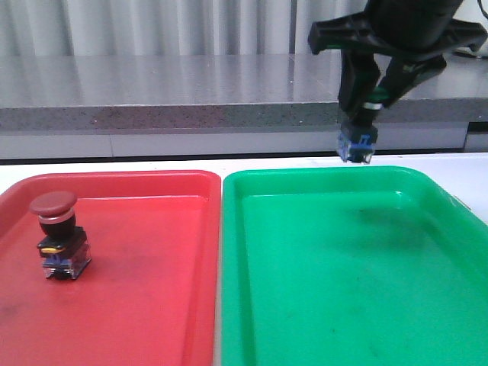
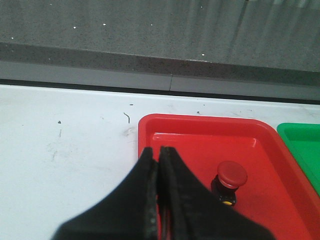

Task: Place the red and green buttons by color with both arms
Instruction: 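Carry the green button with the right gripper into the green tray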

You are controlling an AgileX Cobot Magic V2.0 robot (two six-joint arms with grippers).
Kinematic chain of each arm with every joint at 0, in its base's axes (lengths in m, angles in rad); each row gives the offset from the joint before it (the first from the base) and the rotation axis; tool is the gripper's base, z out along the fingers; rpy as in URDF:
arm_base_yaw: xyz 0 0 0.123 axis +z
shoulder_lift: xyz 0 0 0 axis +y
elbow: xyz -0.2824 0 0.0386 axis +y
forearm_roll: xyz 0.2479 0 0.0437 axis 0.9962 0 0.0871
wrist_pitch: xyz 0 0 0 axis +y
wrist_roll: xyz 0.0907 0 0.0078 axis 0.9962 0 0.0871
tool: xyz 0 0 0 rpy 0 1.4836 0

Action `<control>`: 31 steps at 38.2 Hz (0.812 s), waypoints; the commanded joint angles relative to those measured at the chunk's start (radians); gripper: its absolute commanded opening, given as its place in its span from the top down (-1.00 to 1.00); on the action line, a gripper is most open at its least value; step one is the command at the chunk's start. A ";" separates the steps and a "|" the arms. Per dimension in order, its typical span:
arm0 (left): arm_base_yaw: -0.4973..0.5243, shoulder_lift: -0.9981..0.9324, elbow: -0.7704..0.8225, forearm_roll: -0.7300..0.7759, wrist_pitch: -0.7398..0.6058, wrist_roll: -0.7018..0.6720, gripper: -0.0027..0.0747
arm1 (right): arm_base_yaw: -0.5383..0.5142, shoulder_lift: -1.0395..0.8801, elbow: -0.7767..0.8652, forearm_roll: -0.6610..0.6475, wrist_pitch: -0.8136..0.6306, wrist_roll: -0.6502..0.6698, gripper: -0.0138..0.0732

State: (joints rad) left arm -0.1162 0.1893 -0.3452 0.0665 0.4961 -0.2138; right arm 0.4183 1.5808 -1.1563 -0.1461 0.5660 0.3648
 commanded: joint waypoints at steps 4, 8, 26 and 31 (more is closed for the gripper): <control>0.000 0.008 -0.026 -0.005 -0.080 -0.010 0.98 | 0.052 -0.099 0.153 -0.048 -0.132 -0.011 0.48; 0.000 0.008 -0.026 -0.005 -0.080 -0.010 0.98 | 0.057 -0.094 0.218 -0.076 -0.149 -0.011 0.48; 0.000 0.008 -0.026 -0.005 -0.080 -0.010 0.98 | 0.067 -0.082 0.253 -0.070 -0.163 -0.010 0.45; 0.000 0.008 -0.026 -0.005 -0.080 -0.010 0.98 | 0.067 -0.082 0.253 -0.070 -0.140 -0.010 0.24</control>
State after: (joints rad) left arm -0.1162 0.1893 -0.3452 0.0665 0.4961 -0.2138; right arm 0.4848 1.5330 -0.8809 -0.1996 0.4507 0.3633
